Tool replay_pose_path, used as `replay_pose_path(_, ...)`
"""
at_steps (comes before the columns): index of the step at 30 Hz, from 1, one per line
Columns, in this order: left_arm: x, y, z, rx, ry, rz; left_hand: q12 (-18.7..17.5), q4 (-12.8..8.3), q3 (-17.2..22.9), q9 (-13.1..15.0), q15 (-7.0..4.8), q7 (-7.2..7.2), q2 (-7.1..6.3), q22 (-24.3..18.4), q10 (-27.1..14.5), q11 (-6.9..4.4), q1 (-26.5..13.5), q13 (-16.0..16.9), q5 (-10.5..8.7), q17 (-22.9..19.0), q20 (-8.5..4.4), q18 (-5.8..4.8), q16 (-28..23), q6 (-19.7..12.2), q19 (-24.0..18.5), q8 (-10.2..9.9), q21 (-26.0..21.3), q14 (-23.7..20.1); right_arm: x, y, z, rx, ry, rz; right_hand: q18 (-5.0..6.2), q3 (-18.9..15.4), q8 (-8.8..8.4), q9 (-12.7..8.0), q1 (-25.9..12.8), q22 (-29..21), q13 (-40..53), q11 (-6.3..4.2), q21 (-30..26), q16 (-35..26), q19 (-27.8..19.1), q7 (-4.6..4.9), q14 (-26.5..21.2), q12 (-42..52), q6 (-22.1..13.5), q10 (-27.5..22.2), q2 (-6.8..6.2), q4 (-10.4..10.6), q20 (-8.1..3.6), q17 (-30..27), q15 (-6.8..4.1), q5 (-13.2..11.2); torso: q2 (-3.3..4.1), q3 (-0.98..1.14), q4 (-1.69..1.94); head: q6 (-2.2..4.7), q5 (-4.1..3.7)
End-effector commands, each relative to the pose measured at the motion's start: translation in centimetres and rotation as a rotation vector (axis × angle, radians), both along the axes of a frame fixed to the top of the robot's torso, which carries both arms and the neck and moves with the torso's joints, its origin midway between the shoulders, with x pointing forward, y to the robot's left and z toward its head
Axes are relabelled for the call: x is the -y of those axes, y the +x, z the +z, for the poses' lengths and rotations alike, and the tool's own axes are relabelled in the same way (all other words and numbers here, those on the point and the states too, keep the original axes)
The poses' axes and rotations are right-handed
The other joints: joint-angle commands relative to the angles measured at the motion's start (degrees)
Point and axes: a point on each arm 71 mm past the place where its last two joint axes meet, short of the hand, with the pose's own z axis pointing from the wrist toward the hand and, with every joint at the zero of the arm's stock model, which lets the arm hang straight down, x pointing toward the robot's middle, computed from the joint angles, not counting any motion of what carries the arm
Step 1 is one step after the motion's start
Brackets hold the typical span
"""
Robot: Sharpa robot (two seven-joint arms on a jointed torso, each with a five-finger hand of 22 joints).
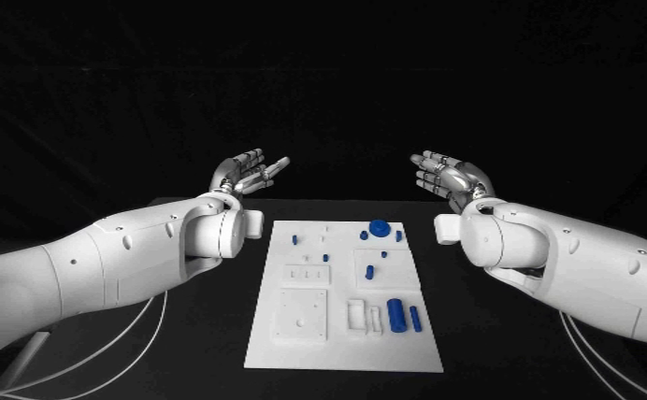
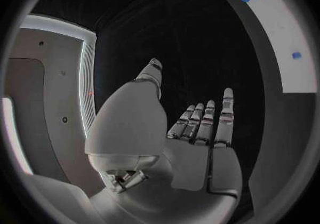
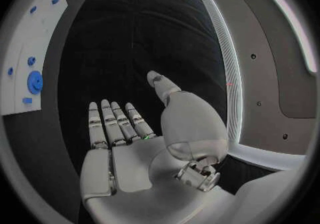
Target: Assemble the parts on the task board
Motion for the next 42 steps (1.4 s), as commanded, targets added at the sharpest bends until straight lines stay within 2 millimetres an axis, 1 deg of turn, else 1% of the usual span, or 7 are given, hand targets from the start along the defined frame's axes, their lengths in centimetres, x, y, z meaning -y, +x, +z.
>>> replay_pose_path(1, 0.2, 0.9, 0.0, -0.09, -0.061, -0.077, 0.37, 0.83, 0.21, 0.14, 0.23, 0.15, -0.35, 0.19, 1.24, 0.13, 2.99, 0.14, 0.55, 0.14, 0.47, 1.39, 0.33, 1.13, 1.63, 0.45, 0.41, 1.46, -0.6, 0.5, -0.2, -0.119, 0.021, 0.182, -0.37, -0.41, 0.25, 0.09, 1.45, 0.13, 0.08, 0.06, 0.28, 0.32, 0.89, 2.88, 1.14, 0.27, 0.85, 0.99, -0.22, -0.8, -0.12, 0.1, 0.07, 0.16, 0.0, 0.0, 0.0, 0.0, 0.01)
replay_pose_path(9, -0.1, 1.4, 0.4, -0.094, -0.057, -0.078, 0.42, 0.5, 0.62, 0.21, 0.36, 0.49, 0.35, 0.35, 2.46, 0.43, 3.02, 0.19, 0.4, 0.24, 0.42, 1.58, 0.44, 2.24, 3.11, 0.52, 0.67, 3.4, 0.0, 1.4, 0.4, -0.15, 0.018, 0.216, -0.52, -1.37, 0.54, 0.39, 6.0, 0.53, 0.4, -0.18, 0.89, 0.6, 7.17, 2.55, 8.6, 0.59, 7.42, 8.29, -1.65, -2.84, -1.3, 0.39, -0.24, 1.61, 0.0, 0.0, 0.0, 0.0, 0.01)
replay_pose_path(13, -0.7, 1.1, 0.4, -0.097, -0.077, -0.094, 0.57, -3.47, 1.43, 0.35, 0.95, 1.42, 3.08, 0.73, 7.83, 1.47, 1.53, 0.51, 0.18, 0.65, -0.24, 1.89, 1.06, 6.03, 7.06, 0.62, 1.78, 12.85, 0.7, 2.7, 0.7, 0.043, -0.317, 0.203, -0.17, -1.5, 0.95, 0.79, 6.71, 1.23, 0.75, -1.49, 2.7, 1.05, 18.29, 1.26, 21.14, 0.88, 17.26, 16.79, -1.51, -3.75, -2.77, 0.84, -1.58, 3.03, 0.14, -0.06, -0.02, -1.49, 0.64)
replay_pose_path(16, -0.9, 0.8, 0.5, -0.081, -0.067, -0.112, 1.11, -13.37, 0.59, 0.87, 1.39, 1.95, 8.11, 1.23, 20.21, 2.16, -0.65, 0.96, 0.72, 1.07, -4.15, -1.16, 1.66, 17.84, 11.29, 1.15, 4.46, 24.97, 0.5, 3.0, 0.7, 0.119, -0.466, 0.231, 1.06, 0.53, 1.72, 1.36, 6.74, 2.43, 1.15, -3.65, 6.8, 2.4, 30.15, -0.26, 34.58, 1.35, 29.9, 29.8, -1.29, -4.96, -5.83, 1.38, -5.05, 4.04, 0.3, 0.01, 0.09, -1.33, 0.45)
replay_pose_path(21, -1.2, 0.0, 0.8, -0.069, -0.043, -0.148, 1.76, -18.39, 0.46, 1.92, -1.67, 0.27, 11.26, 3.2, 37.97, 0.17, 0.54, 1.36, 3.12, 1.66, -8.63, -2.42, 4.31, 36.53, 18.46, 2.13, 9.7, 37.92, -0.2, 3.2, 0.8, 0.224, -0.699, 0.298, 0.44, 2.11, 1.7, 1.57, 6.12, 4.09, 1.21, -6.06, 12.67, 3.34, 42.12, -0.99, 49.48, 1.44, 35.55, 35.15, -2.02, -6.48, -11.92, 2.18, -10.22, 3.43, 1.08, 0.13, 0.5, -1.08, 0.01)
replay_pose_path(29, -0.6, -1.0, 2.3, -0.045, 0.002, -0.248, 1.72, -22.62, 1.62, 1.96, -3.45, 0.05, 12.06, 5.8, 39.76, -0.54, -0.17, 1.4, 3.3, 1.67, -11.52, -4.65, 4.89, 37.67, 18.7, 2.04, 14.53, 42.13, -1.4, 3.3, 0.9, 0.271, -1.022, 0.411, 2.25, -1.01, 1.6, 1.57, 6.15, 11.46, 1.21, -8.03, 25.81, 29.42, 54.66, -2.06, 55.89, 1.36, 37.74, 38.72, -2.69, -7.41, -16.54, 15.86, -13.96, 3.13, 2.92, 0.27, 2.29, -0.02, -2.13)
replay_pose_path(42, 1.1, -3.2, 5.8, 0.018, -0.023, -0.336, 1.73, -25.71, -0.13, 1.93, -3.4, 0.36, 11.64, 7.82, 39.29, -0.38, -1.9, 1.42, 2.88, 1.68, -11.47, -4.83, 5.26, 36.63, 16.19, 2.02, 18.25, 42.11, -3.2, 4.2, 2.4, 0.355, -1.366, 0.399, 2.71, 2.31, 1.54, 1.56, 5.48, 21.34, 1.21, -8.01, 34.66, 44.74, 55.07, -2.31, 53.15, 1.36, 37.09, 37.89, -4.69, -7.25, -17.05, 23.66, -14.07, 0.96, 6.39, -0.33, 5.73, 1.0, -5.14)
